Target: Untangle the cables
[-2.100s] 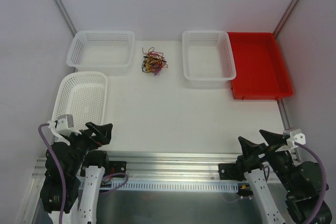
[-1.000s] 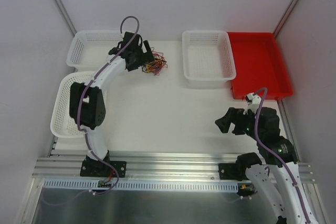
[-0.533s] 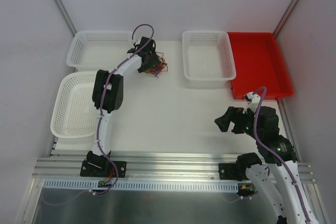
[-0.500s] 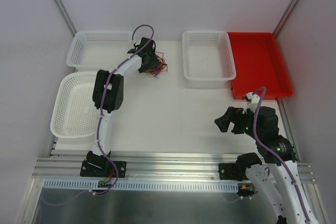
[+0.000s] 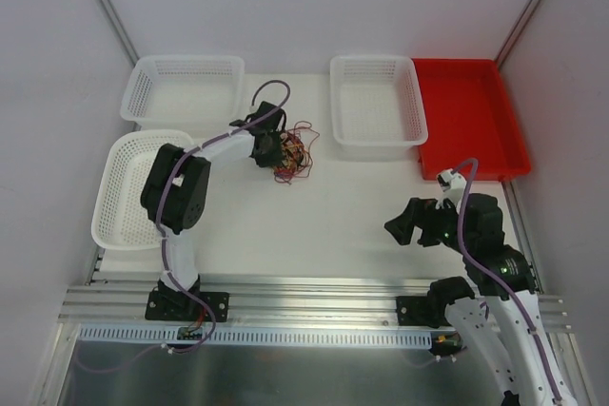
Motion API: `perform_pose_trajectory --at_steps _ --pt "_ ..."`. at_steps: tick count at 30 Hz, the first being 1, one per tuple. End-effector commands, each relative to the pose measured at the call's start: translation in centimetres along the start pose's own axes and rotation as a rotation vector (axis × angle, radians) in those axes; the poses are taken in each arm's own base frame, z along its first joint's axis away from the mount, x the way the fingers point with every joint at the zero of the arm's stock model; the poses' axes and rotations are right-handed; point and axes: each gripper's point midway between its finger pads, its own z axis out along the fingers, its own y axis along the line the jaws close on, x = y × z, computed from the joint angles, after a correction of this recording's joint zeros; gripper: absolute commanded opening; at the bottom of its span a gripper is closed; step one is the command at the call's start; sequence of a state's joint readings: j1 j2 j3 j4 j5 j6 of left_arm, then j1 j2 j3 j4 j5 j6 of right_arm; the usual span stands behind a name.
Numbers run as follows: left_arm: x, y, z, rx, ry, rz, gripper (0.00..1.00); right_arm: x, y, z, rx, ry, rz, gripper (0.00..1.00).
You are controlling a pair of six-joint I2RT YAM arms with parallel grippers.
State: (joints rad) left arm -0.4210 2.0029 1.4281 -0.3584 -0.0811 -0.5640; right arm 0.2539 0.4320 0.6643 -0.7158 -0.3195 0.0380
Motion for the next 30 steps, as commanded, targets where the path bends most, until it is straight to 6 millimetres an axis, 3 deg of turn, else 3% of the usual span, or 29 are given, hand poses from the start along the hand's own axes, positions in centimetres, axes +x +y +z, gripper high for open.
perform_pose_trajectory --at_steps 1,3,4,6,7,10,11,14,17,19,23,26,30 --pt "5.5 -1.9 -5.0 0.094 0.067 0.191 0.0 -1.0 2.2 -0.5 -0.098 0.013 -0.029 0.97" --pt "6.9 -2.8 -7.4 0.147 0.052 0.238 0.0 -0.9 2.6 -0.3 -0.113 0.036 -0.024 0.97" --pt "9.4 -2.8 -7.7 0.15 0.085 0.289 0.0 -0.7 2.7 0.0 -0.117 0.056 -0.025 0.97" --pt "11.3 -3.4 -9.6 0.208 0.096 0.327 0.0 -0.5 3.0 0.6 -0.13 0.079 -0.028 0.97" --pt "13.8 -3.3 -9.9 0.227 0.143 0.36 0.01 -0.3 3.1 0.9 -0.132 0.093 -0.031 0.97" --pt "16.5 -3.4 -11.5 0.281 0.175 0.403 0.04 0.7 3.6 2.4 -0.134 0.148 -0.04 0.97" --pt "18.4 -3.1 -11.7 0.286 0.206 0.434 0.06 1.2 3.3 3.1 -0.116 0.169 -0.042 0.98" --pt "20.6 -2.5 -12.8 0.315 0.234 0.464 0.16 1.4 4.2 4.5 -0.111 0.174 -0.076 0.99" --pt "21.0 -1.5 -13.7 0.32 0.214 0.439 0.29 2.1 5.1 6.3 -0.103 0.212 -0.141 0.99" --pt "20.7 -1.0 -14.8 0.334 0.169 0.412 0.52 2.5 5.5 7.4 -0.099 0.249 -0.192 0.97" --pt "19.4 -1.0 -17.3 0.39 0.071 0.348 0.75 2.2 4.8 9.4 -0.054 0.253 -0.262 0.92" --pt "18.9 -1.2 -18.7 0.433 0.03 0.323 0.85 1.7 5.0 10.8 -0.059 0.26 -0.311 0.89" --pt "18.8 -1.1 -18.5 0.422 0.029 0.318 0.86 0.9 6.2 12.6 -0.119 0.248 -0.371 0.88"
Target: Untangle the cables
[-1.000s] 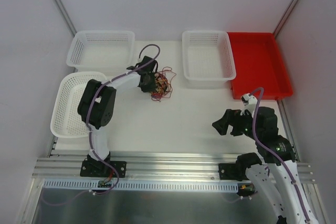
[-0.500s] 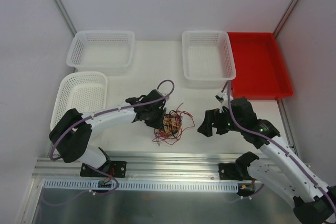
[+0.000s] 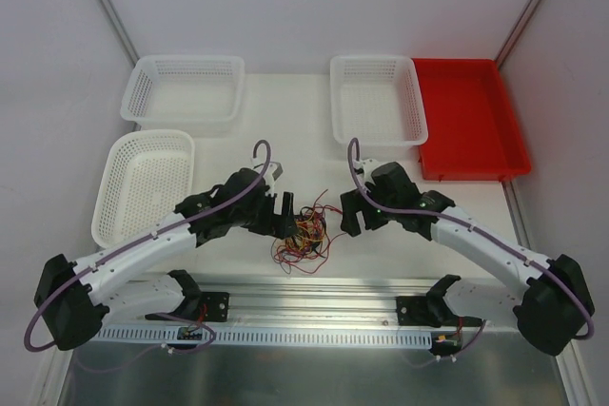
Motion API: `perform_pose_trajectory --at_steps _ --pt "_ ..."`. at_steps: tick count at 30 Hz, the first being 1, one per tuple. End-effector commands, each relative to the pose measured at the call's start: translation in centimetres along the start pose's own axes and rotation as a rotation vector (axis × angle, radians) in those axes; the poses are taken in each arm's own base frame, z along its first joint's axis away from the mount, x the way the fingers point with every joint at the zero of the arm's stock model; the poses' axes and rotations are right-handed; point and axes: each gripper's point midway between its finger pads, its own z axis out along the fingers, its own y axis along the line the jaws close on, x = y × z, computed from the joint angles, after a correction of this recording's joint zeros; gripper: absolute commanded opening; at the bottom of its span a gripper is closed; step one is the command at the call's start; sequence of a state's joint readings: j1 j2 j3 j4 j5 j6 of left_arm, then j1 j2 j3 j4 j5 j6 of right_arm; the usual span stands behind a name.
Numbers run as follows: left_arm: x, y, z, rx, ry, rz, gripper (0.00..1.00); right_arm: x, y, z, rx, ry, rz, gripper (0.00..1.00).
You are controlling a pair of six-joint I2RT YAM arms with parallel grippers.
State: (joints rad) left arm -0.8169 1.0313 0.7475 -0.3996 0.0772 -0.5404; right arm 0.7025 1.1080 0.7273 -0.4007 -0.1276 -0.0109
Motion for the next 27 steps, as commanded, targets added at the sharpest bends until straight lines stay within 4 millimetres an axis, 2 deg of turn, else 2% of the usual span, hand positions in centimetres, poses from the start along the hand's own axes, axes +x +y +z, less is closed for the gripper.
perform_pose_trajectory --at_steps 1,6,10,12,13,14,16,18,21,22,25,27 --pt "0.7 1.0 1.0 -0.046 0.026 -0.028 0.86 -5.0 1.3 0.4 -0.048 -0.138 -0.123 0.88" --pt "1.2 1.4 2.9 -0.079 0.084 -0.037 0.83 -5.8 1.3 3.4 -0.065 -0.096 -0.188 0.85" --pt "0.8 0.8 4.1 -0.077 0.106 -0.062 0.8 -6.7 1.8 5.4 -0.09 -0.075 -0.187 0.75" --pt "1.2 1.3 5.0 -0.105 0.127 -0.076 0.79 -6.9 2.0 6.6 -0.103 -0.052 -0.181 0.72" --pt "1.2 1.3 5.3 -0.111 0.132 -0.08 0.77 -6.8 1.9 6.9 -0.105 -0.043 -0.181 0.64" --pt "1.2 1.4 5.7 -0.114 0.136 -0.083 0.76 -6.8 1.9 7.1 -0.106 -0.039 -0.179 0.61" --pt "2.0 2.1 6.9 -0.143 0.168 -0.097 0.74 -6.5 1.8 7.7 -0.106 -0.023 -0.174 0.48" --pt "2.8 3.1 8.2 -0.189 0.195 -0.113 0.68 -6.3 1.8 7.8 -0.105 -0.015 -0.174 0.36" --pt "3.8 4.4 9.3 -0.254 0.228 -0.129 0.56 -5.9 1.5 7.0 -0.089 -0.006 -0.174 0.04" --pt "4.0 4.6 9.5 -0.261 0.236 -0.13 0.53 -5.7 1.4 6.7 -0.082 -0.006 -0.178 0.01" --pt "4.6 5.5 9.9 -0.3 0.251 -0.123 0.42 -5.5 0.8 4.4 -0.038 -0.019 -0.186 0.01" --pt "4.8 6.1 9.7 -0.317 0.252 -0.131 0.4 -5.9 0.0 1.9 0.017 -0.044 -0.19 0.01"
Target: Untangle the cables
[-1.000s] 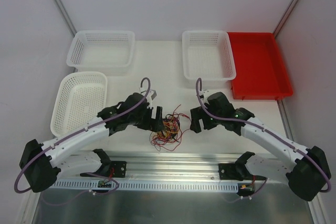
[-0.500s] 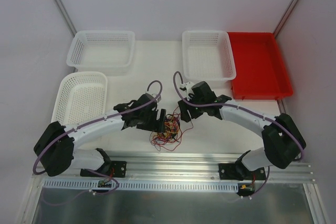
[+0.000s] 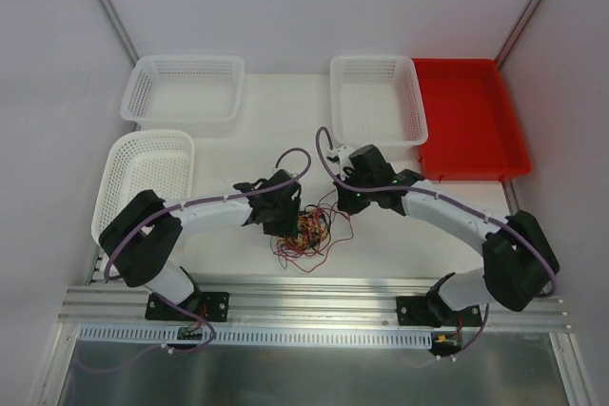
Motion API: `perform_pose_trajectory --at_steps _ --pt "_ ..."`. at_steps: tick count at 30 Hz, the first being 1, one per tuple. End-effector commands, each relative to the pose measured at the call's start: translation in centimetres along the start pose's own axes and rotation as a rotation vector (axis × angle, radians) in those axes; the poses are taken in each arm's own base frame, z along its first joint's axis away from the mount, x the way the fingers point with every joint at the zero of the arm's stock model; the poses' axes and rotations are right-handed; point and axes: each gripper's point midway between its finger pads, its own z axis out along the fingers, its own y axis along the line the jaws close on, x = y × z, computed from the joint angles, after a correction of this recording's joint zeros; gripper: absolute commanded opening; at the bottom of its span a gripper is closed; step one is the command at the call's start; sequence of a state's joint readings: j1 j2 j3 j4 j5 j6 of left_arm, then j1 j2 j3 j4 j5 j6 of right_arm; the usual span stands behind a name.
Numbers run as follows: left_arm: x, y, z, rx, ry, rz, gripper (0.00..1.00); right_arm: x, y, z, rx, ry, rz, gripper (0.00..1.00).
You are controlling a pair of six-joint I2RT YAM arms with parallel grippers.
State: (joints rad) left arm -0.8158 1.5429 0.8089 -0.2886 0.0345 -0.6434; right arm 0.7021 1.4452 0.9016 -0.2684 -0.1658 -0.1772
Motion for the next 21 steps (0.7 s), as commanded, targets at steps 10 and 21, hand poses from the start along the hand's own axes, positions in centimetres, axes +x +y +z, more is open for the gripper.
perform_pose_trajectory --at_steps 10,21 --pt "-0.6 7.8 -1.2 -0.19 -0.056 -0.138 0.4 -6.0 -5.2 -21.5 0.373 -0.358 0.042 0.01" --pt "-1.7 11.5 -3.5 -0.295 -0.102 -0.202 0.41 -9.4 -4.7 -37.4 0.525 -0.712 0.077 0.01"
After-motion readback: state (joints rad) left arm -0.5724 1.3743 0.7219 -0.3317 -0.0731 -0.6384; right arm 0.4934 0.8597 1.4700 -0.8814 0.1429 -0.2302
